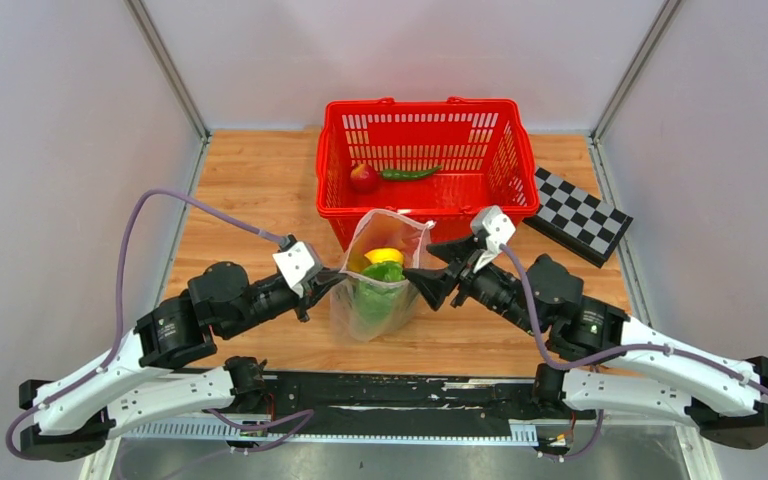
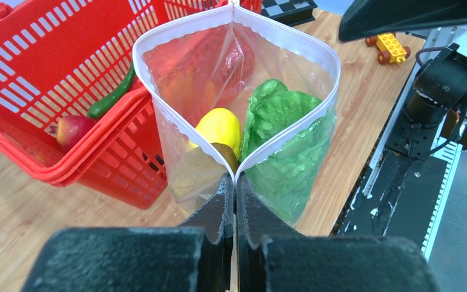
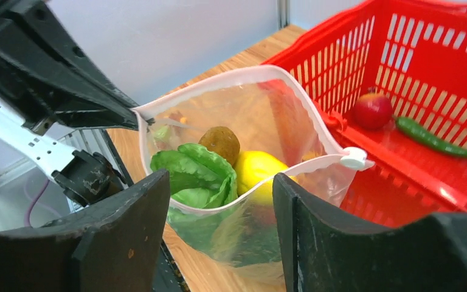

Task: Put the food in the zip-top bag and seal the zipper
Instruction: Adjust the zipper food storage bag at the center of the board.

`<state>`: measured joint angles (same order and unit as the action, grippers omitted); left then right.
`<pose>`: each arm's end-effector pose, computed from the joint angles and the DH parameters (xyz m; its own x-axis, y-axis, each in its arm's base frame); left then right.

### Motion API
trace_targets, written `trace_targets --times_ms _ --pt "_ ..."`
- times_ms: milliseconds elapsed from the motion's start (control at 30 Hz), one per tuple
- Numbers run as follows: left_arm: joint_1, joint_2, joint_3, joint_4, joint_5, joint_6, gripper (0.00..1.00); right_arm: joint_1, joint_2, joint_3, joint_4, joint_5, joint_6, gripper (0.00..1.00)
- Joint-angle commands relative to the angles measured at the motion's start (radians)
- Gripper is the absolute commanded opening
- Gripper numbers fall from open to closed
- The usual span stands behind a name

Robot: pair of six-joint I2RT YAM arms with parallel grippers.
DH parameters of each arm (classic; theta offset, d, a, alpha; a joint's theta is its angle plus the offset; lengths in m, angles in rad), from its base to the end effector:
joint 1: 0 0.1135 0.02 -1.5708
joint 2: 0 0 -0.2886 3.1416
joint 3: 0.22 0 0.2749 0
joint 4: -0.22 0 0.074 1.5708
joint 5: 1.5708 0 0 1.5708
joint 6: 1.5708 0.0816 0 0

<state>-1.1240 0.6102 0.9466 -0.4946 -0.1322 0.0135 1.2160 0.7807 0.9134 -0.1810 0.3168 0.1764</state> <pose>0.0831 -0.1485 0.3997 -0.0567 0.1494 -0.9871 0.8386 0.5437 0.0341 0.1018 0.2015 0.4043 -0.1539 0.0646 -0.9860 -0.7679 0.6202 0.1605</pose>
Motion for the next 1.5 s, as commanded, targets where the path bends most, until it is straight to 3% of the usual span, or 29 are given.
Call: trace_targets --times_ms 0,267,367,467,633,800,900,1167,1467 --pt "0.0 -0.012 0.029 0.032 0.01 -0.009 0.0 -0.002 -0.058 0.068 -0.01 -0.087 -0.204 0.65" --pt "0.0 -0.043 0.047 -0.004 0.007 0.004 0.0 -0.013 -0.188 0.008 -0.049 0.081 -0.407 0.69" --pt "0.0 -0.059 0.025 0.011 -0.018 0.004 0.0 -0.095 -0.164 -0.006 -0.088 0.1 -0.431 0.7" --pt "0.0 -0.054 0.019 0.022 -0.029 -0.008 0.0 -0.298 -0.101 0.019 -0.152 -0.088 -0.359 0.69" --pt "0.0 -0.063 0.017 0.017 -0.084 -0.009 0.0 -0.615 -0.078 -0.052 -0.029 -0.678 -0.273 0.68" --pt "-0.001 -0.081 0.007 0.004 -0.107 -0.009 0.0 -0.731 -0.032 -0.124 0.121 -1.041 -0.319 0.67" --pt "0.0 -0.077 0.012 -0.012 -0.082 0.001 0.0 -0.735 0.015 -0.104 0.093 -1.205 -0.429 0.69" --pt "0.0 -0.045 0.016 -0.037 0.069 0.035 0.0 -0.738 0.185 -0.011 0.048 -1.302 -0.601 0.72" --pt "0.0 -0.048 0.024 -0.045 0.094 0.03 0.0 -0.76 0.349 0.089 0.011 -1.455 -0.724 0.72"
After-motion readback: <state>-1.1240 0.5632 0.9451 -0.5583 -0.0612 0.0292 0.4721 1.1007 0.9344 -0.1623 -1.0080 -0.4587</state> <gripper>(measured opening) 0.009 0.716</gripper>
